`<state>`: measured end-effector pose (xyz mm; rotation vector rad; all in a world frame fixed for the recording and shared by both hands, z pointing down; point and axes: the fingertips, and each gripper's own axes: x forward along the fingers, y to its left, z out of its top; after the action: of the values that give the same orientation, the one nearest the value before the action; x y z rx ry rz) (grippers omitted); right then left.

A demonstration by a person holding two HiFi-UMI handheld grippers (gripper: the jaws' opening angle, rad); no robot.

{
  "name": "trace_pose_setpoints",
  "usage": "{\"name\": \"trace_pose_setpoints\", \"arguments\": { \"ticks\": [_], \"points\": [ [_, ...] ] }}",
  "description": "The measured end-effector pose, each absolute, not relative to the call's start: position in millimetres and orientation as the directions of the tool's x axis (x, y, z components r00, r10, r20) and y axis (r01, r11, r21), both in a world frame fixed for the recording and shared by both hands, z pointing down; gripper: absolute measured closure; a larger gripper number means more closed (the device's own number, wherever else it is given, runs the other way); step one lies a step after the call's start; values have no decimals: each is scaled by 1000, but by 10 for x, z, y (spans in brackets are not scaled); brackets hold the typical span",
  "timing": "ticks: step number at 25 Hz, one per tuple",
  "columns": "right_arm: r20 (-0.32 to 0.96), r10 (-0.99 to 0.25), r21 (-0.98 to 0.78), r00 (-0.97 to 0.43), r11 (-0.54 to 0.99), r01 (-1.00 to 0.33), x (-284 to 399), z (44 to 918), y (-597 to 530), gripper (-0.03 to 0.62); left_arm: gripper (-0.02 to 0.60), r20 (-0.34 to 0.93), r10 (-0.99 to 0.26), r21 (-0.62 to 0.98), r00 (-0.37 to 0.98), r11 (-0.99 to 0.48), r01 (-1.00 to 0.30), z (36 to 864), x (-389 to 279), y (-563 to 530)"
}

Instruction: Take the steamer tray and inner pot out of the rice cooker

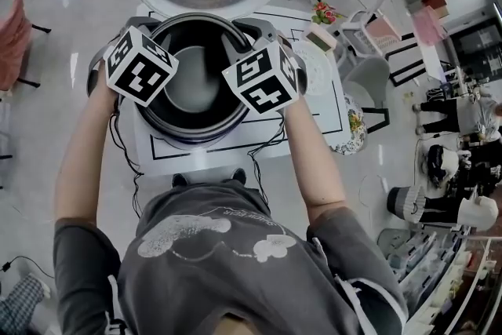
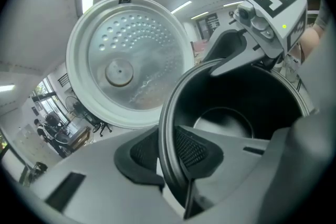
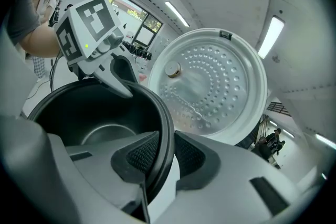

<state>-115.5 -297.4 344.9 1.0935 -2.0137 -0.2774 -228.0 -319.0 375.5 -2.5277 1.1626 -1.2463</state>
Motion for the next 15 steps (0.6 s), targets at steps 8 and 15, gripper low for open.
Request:
{"name": "trace_pose_setpoints", "arguments": {
  "ticks": [8, 15],
  "points": [
    [452, -824, 560, -342, 560, -610, -1192, 3125, -2872, 488, 500, 567, -716, -405, 408, -673, -619, 3394, -2326, -3086],
    [336, -862, 590, -379, 506, -629, -1156, 2714, -2672, 493, 506, 467, -775, -460, 426, -624, -632, 2968, -2280, -2918]
  ]
}}
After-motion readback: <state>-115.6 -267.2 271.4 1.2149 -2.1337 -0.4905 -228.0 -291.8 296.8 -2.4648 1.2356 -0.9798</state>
